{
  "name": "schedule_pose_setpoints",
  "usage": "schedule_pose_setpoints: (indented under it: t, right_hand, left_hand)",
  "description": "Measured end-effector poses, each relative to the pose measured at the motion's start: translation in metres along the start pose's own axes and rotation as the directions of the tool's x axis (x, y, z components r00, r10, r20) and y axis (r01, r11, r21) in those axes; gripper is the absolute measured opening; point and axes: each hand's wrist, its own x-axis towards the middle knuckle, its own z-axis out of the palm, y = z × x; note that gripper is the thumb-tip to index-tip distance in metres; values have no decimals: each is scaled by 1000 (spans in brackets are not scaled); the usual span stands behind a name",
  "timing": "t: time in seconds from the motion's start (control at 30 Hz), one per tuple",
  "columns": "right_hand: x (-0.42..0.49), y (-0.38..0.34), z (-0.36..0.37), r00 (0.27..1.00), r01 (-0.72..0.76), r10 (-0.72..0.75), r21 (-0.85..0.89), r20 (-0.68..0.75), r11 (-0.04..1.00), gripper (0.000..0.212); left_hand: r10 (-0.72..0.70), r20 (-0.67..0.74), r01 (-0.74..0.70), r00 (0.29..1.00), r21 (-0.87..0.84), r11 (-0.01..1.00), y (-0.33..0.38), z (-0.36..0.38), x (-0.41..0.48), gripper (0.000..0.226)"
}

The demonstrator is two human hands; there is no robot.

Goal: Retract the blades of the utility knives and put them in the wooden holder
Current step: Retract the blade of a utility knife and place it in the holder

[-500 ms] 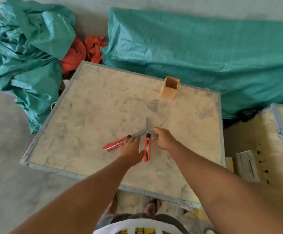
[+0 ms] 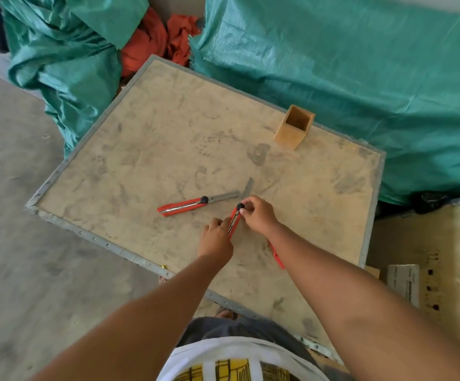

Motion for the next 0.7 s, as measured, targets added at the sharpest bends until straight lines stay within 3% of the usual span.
schedule_pose_setpoints:
  t: [0.13, 0.23, 0.4, 0.5, 0.7]
  right_hand:
    - [-5, 4, 4, 995, -97, 100, 293, 5, 951, 12]
    - [-17, 7, -1, 992, -117, 122, 435, 15, 893, 13]
    - [-41, 2, -23, 999, -34, 39, 524, 1, 851, 16]
    - [-56, -14, -46, 999, 33, -15, 553, -38, 832, 18]
    - [-90, -49, -83, 985, 163, -88, 606, -151, 779, 23]
  left_hand:
    - [-30, -35, 20, 999, -275, 961, 3, 2, -8, 74]
    - [-17, 19, 22, 1000, -358, 933, -4, -1, -17, 73]
    - [57, 132, 19, 990, -514, 858, -4, -30, -33, 56]
    - [129, 168, -17, 977, -544, 839, 2, -56, -40, 59]
    - [261, 68, -162, 963, -628, 761, 11, -96, -45, 52]
